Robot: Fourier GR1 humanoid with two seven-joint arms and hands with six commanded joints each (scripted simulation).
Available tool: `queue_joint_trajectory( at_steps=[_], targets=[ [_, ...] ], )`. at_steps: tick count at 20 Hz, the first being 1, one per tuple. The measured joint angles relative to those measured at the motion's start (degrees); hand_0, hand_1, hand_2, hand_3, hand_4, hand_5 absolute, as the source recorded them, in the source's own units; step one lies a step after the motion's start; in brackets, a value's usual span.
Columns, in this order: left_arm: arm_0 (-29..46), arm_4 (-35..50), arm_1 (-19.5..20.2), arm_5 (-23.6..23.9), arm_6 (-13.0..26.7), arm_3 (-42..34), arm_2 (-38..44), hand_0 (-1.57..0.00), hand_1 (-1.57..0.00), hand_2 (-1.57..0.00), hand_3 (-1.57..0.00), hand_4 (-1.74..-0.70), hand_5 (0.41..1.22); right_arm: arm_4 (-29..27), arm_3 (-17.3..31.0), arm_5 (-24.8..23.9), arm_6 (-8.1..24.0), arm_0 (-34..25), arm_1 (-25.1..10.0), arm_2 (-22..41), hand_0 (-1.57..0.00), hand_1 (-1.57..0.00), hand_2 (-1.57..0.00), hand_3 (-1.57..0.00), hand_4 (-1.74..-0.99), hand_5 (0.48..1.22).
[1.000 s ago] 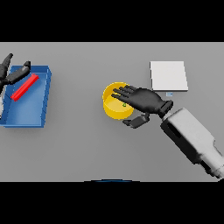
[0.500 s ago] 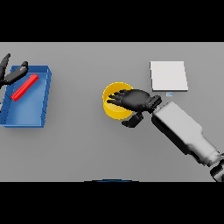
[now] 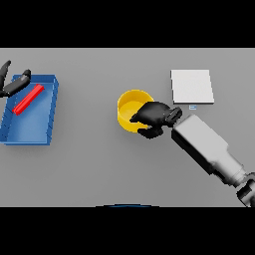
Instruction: Pick up the red beaker and tilt it to pour out 1 green nut into yellow bowl. Pick up the yellow bowl and place it on the metallic measuring scale.
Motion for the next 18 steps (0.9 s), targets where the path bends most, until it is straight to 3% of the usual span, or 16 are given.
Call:
queue_joint_trajectory(
  at_steps=[2,3,5,6,11,12,17,18],
  targets=[
    [-0.94,0.00,0.22,-0.27,0.32,0.81,0.22,0.00,0.00,0.00,0.00,-0.79,0.707,-0.43,-0.81,0.86,-0.18,0.19,-0.01,0.21,-1.11,-1.09,-1.07,-0.88,-1.578,1.113],
    [-0.59,-0.33,-0.32,0.02,-0.26,0.96,-0.21,0.00,0.00,0.00,0.00,-0.79,0.709,-0.61,-0.80,1.41,-1.21,-0.23,-0.32,0.26,-1.21,-1.19,-1.13,-0.97,-1.611,1.135],
    [-1.52,-0.65,-0.41,-0.07,0.45,1.30,-0.47,0.00,0.00,0.00,0.00,-0.78,0.711,-1.13,-1.70,2.33,0.55,0.01,-0.29,0.42,-1.34,-1.33,-1.25,-1.07,-1.658,1.166],
    [-0.97,-0.79,-0.58,0.12,-0.24,1.23,-0.65,0.00,0.00,0.00,0.00,-0.78,0.710,-1.64,-1.75,3.11,-0.29,-0.07,-0.82,0.28,-1.38,-1.38,-1.29,-1.11,-1.674,1.177],
    [-1.64,-0.35,-0.33,-0.32,-0.10,1.70,-0.20,0.00,0.00,0.00,0.00,-0.78,0.703,-2.40,-3.37,4.06,1.41,-0.22,-1.26,0.12,-1.51,-1.51,-1.39,-1.20,-1.719,1.207],
    [-1.74,-0.34,-0.08,-0.45,0.43,1.83,-0.08,0.00,0.00,0.00,0.00,-0.78,0.704,-2.56,-4.04,4.10,0.73,-0.12,-2.16,-0.05,-1.52,-1.52,-1.41,-1.18,-1.724,1.209],
    [-1.33,-0.69,0.25,-0.59,-0.08,0.94,-0.51,0.00,0.00,0.00,0.00,-0.78,0.702,-5.22,-8.47,8.15,3.21,-1.69,-5.05,-2.79,-1.55,-1.55,-1.49,-1.15,-1.735,1.217],
    [-1.32,-0.39,0.24,-0.57,0.10,0.80,-0.28,0.00,0.00,0.00,0.00,-0.78,0.702,-5.34,-9.29,8.64,3.93,-1.53,-5.79,-3.08,-1.56,-1.56,-1.45,-1.20,-1.736,1.218]
  ],
)
